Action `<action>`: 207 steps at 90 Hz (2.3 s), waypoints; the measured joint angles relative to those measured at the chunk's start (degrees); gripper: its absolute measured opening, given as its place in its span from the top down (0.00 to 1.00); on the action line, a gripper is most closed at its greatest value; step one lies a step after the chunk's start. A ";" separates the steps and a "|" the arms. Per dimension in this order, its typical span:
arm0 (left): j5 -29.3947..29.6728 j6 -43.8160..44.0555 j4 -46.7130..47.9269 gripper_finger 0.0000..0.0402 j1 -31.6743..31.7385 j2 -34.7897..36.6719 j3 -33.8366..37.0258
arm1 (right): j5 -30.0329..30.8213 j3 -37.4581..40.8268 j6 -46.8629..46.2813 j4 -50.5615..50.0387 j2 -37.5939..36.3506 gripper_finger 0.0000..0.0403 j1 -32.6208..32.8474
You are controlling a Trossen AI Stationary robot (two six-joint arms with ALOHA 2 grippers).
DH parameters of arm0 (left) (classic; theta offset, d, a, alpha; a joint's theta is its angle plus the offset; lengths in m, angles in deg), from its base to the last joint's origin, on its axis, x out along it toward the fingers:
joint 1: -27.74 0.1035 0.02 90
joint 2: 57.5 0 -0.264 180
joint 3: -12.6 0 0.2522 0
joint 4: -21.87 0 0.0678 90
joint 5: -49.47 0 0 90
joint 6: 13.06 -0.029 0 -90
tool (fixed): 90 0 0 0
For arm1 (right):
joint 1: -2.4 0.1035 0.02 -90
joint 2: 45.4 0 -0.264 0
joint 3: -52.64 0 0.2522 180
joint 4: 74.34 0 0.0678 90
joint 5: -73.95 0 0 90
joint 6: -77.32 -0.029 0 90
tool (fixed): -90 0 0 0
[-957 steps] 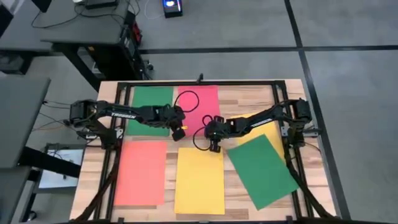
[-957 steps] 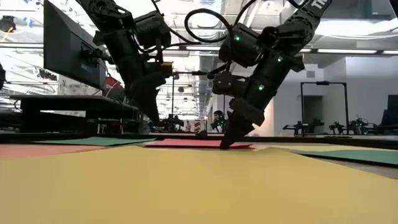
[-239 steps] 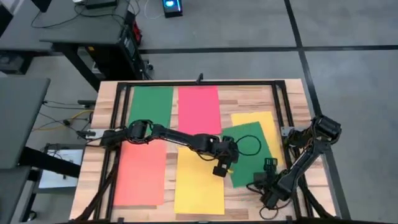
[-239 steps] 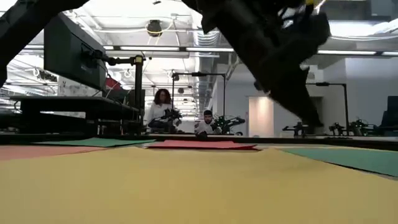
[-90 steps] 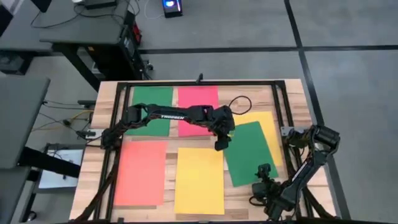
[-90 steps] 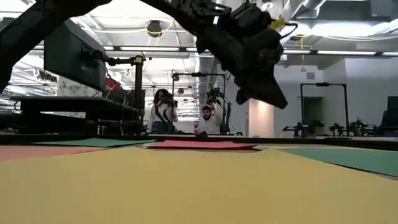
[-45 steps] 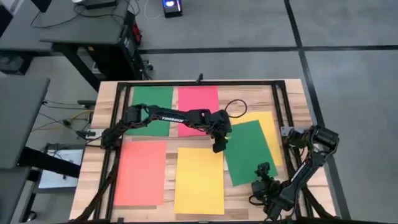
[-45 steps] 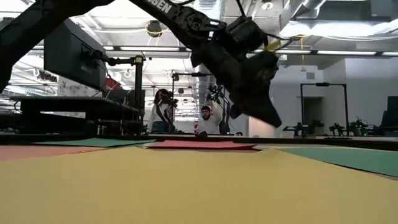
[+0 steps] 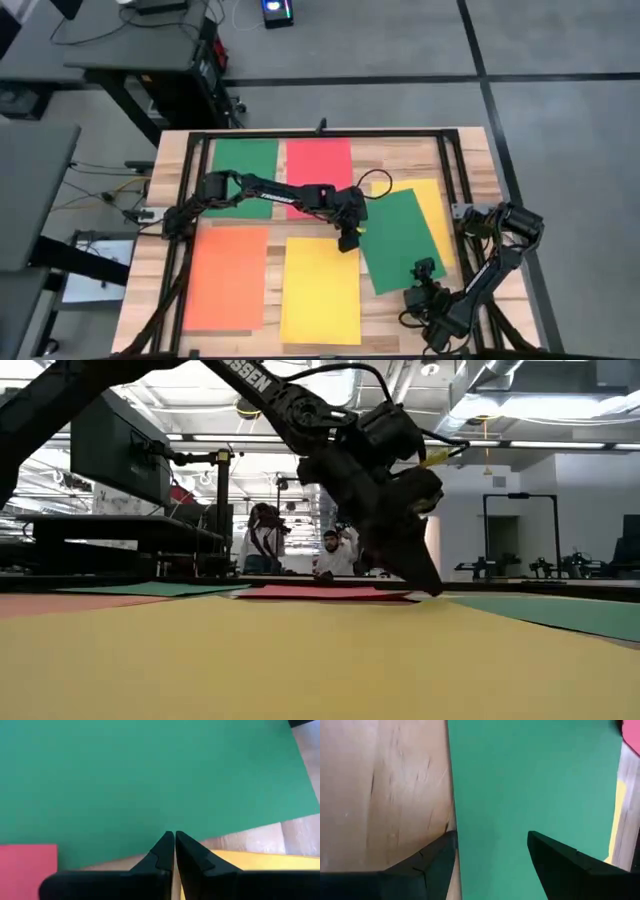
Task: Organize paper
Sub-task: Stack the green paper on top of the green paper
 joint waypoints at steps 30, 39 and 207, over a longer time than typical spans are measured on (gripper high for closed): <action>0.46 -0.43 -0.04 1.00 -0.26 0.00 0.27 | 1.55 -0.15 -1.78 -1.57 -0.12 0.42 -0.66; 0.65 -0.51 -0.09 1.00 -0.25 0.00 0.27 | 2.00 -0.17 -3.34 -2.38 -0.14 0.42 -0.72; -2.08 2.13 -16.51 1.00 -1.59 -6.14 0.23 | 0.26 -4.00 -13.47 -11.31 -0.30 1.00 -4.42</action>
